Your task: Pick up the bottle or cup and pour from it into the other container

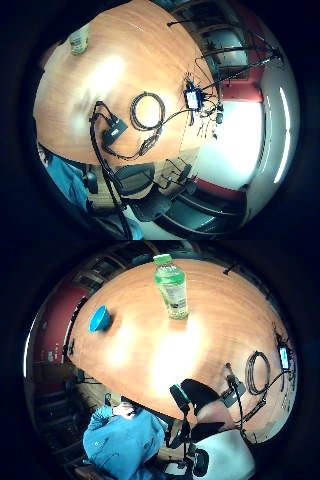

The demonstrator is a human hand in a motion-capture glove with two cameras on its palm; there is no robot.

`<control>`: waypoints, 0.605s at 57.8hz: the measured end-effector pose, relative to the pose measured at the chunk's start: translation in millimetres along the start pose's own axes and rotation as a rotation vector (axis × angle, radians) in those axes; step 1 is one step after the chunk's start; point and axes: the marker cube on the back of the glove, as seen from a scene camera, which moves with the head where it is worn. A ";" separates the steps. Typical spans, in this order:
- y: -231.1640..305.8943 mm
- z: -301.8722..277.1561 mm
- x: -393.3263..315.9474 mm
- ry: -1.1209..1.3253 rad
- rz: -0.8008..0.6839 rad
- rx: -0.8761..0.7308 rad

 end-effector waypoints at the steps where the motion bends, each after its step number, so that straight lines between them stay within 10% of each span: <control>1: 0.0 0.2 0.1 0.000 0.002 -0.001; 35: 9.8 6.7 82.4 -0.052 0.144 -0.027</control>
